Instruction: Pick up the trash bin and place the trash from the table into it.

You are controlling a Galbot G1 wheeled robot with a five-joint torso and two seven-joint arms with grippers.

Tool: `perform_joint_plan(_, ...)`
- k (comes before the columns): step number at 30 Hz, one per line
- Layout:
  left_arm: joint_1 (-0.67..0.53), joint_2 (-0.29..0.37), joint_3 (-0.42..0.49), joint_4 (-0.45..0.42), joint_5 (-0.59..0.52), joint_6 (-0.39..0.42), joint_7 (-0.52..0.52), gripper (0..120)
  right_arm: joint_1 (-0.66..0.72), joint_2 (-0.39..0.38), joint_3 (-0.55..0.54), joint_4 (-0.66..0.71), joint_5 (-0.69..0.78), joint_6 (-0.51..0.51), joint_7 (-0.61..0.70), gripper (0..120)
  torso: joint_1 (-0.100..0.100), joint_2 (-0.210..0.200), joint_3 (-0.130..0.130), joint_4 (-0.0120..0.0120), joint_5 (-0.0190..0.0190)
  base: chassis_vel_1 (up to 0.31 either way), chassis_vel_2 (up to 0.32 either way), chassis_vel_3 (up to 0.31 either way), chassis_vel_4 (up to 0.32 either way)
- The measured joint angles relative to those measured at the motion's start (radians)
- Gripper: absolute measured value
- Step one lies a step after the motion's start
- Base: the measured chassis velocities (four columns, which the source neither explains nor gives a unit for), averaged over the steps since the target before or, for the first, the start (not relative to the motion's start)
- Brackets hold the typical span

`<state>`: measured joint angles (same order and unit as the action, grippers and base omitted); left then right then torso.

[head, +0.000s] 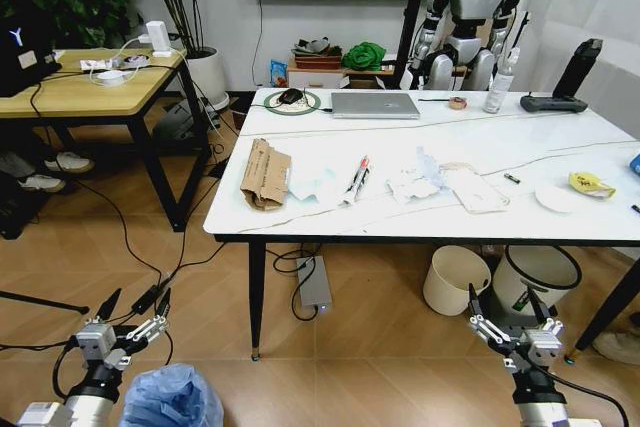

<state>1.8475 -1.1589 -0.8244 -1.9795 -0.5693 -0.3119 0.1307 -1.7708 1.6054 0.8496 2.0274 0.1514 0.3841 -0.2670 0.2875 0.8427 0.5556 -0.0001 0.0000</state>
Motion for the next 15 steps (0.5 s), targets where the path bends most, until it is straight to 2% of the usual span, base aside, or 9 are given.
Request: perform_joint_plan(15,0.02,0.036,-0.005,0.026,-0.047,0.003,0.002,100,0.009,0.003,0.015,-0.009,-0.019,0.027,-0.006,100,-0.029,-0.07,-0.042,0.0,-0.0001,0.0,0.0,0.0,0.0)
